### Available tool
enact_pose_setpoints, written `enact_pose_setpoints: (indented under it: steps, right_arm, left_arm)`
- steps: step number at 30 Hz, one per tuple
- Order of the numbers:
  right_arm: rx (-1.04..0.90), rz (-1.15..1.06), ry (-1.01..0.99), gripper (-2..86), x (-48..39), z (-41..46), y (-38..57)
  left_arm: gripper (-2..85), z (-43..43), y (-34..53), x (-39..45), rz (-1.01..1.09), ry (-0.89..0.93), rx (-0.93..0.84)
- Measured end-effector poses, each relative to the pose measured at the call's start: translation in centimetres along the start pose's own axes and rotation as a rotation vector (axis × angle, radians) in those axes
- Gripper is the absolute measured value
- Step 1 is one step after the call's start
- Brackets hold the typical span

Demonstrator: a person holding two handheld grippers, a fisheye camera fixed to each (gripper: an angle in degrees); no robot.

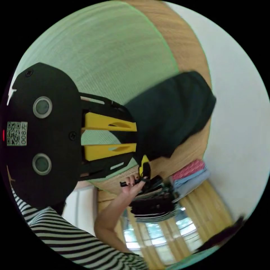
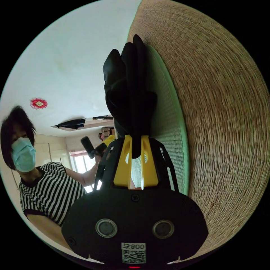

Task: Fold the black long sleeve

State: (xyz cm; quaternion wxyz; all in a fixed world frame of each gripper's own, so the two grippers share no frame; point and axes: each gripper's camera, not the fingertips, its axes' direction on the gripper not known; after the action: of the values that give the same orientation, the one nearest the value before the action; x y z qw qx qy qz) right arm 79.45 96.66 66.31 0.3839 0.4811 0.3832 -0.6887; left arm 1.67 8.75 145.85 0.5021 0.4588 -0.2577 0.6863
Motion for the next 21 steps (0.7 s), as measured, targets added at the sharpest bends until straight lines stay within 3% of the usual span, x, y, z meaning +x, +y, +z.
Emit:
enact_pose_setpoints:
  steps: [2, 4, 10, 17, 21]
  right_arm:
    - [0.010, 0.012, -0.018, 5.2, 0.1, -0.5, 0.4]
    - [0.014, 0.018, -0.022, 5.1, -0.1, -0.9, 0.8]
    - [0.016, 0.032, -0.021, 4.8, -1.2, -3.2, 2.0]
    - [-0.004, 0.054, -0.020, 4.6, -2.4, -6.0, 3.8]
    - [-0.007, 0.064, -0.033, 4.4, -3.4, -8.0, 5.2]
  left_arm:
    - [13.3, -0.6, 0.4, -4.8, -0.178, 0.060, -0.019]
    - [15.0, 0.1, 0.7, -9.9, -0.330, 0.256, -0.029]
    - [16.0, 2.7, -0.2, -16.6, -0.473, 0.699, -0.016]
    - [20.2, 1.9, -3.0, -18.6, -0.501, 0.833, 0.072]
    - [17.7, 2.9, -6.8, -18.6, -0.445, 0.716, -0.076]
